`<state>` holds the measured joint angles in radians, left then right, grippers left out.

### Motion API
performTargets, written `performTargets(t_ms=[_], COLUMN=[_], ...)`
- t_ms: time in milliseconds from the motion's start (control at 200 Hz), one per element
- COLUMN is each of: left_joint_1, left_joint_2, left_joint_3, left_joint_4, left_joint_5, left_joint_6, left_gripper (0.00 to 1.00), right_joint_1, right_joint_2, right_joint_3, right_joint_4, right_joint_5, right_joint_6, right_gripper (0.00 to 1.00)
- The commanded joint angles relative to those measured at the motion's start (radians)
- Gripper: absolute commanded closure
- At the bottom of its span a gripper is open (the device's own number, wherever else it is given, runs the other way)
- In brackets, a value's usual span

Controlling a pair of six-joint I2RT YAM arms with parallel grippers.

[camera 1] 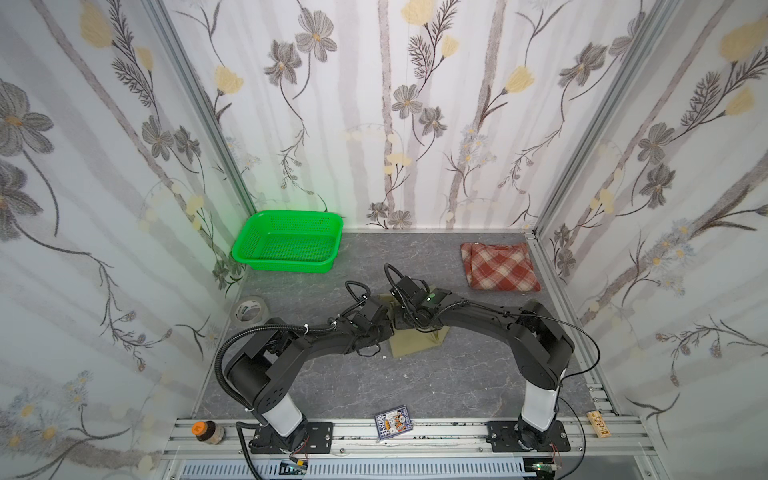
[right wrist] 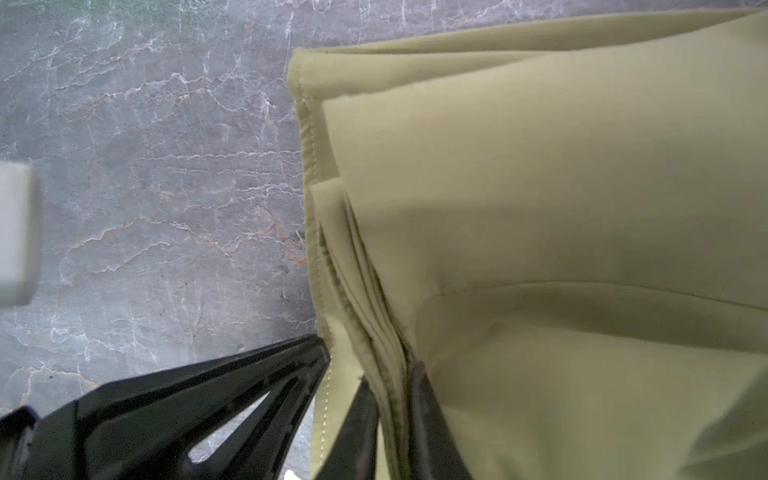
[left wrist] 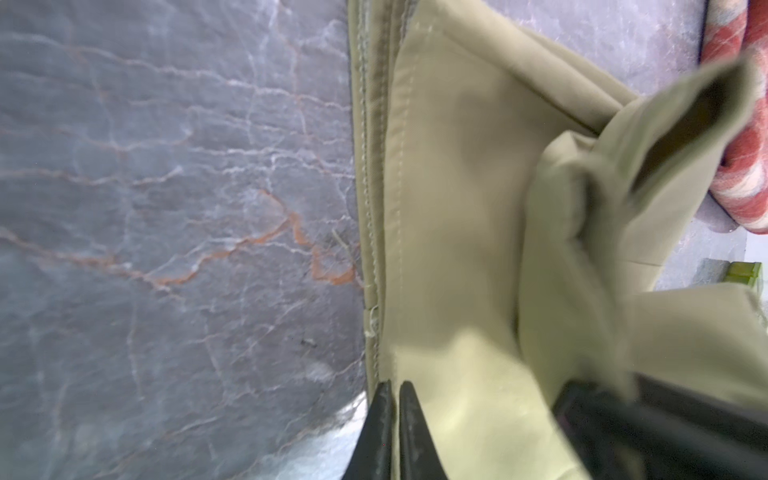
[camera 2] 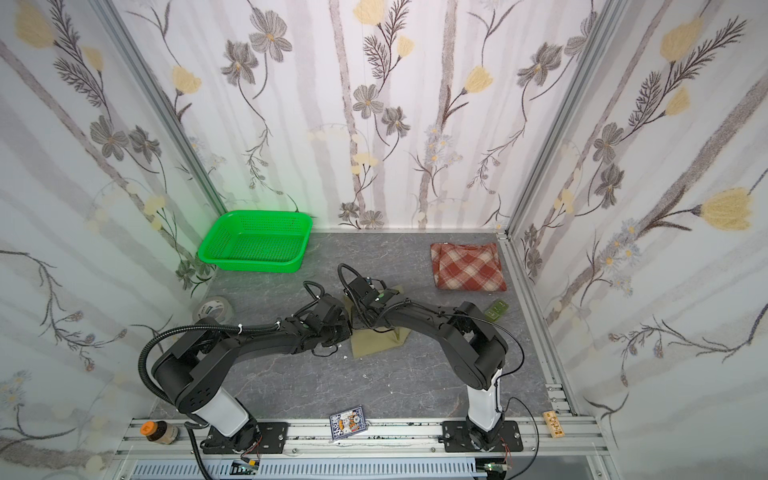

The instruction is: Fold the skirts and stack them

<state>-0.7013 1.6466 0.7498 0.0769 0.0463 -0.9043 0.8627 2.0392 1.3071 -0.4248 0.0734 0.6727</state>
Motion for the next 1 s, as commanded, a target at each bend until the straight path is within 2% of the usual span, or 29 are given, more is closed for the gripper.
performTargets(t_ms=[0,50,250,410,680,769,919,994], left_joint_1=[0.008,0.011,0.02,0.025,0.047,0.053,0.053,0.053], left_joint_2=[0.017,0.029,0.069,0.044,-0.051,-0.072,-0.064,-0.045], left_joint_3=[0.027,0.037,0.052,0.044,-0.003,-0.005,0.032,0.067], left_joint_4=[0.001,0.001,0.001,0.0,-0.006,-0.008,-0.008,-0.008], left_joint_5=[-0.013,-0.013,-0.006,-0.003,-0.002,0.005,0.025,0.043], left_joint_6=[0.016,0.021,0.021,0.022,0.022,0.028,0.05,0.071], left_gripper=[0.91,0.9,0.9,0.9,0.85,0.79,0.58,0.54], right_joint_1=[0.002,0.002,0.002,0.001,-0.034,-0.072,-0.083,-0.1], right_joint_2=[-0.002,-0.011,-0.082,-0.155,-0.269,-0.325,-0.367,-0.377], right_joint_3=[-0.002,-0.002,-0.009,-0.029,-0.078,-0.128,-0.197,-0.245], right_joint_4=[0.057,0.056,0.054,0.062,0.059,0.057,-0.004,-0.005], right_joint_5=[-0.021,-0.024,-0.052,-0.062,-0.073,-0.058,0.066,0.097], right_joint_6=[0.014,0.013,0.011,0.015,0.009,-0.019,-0.101,-0.118], right_gripper=[0.71,0.63,0.5,0.45,0.44,0.44,0.42,0.41])
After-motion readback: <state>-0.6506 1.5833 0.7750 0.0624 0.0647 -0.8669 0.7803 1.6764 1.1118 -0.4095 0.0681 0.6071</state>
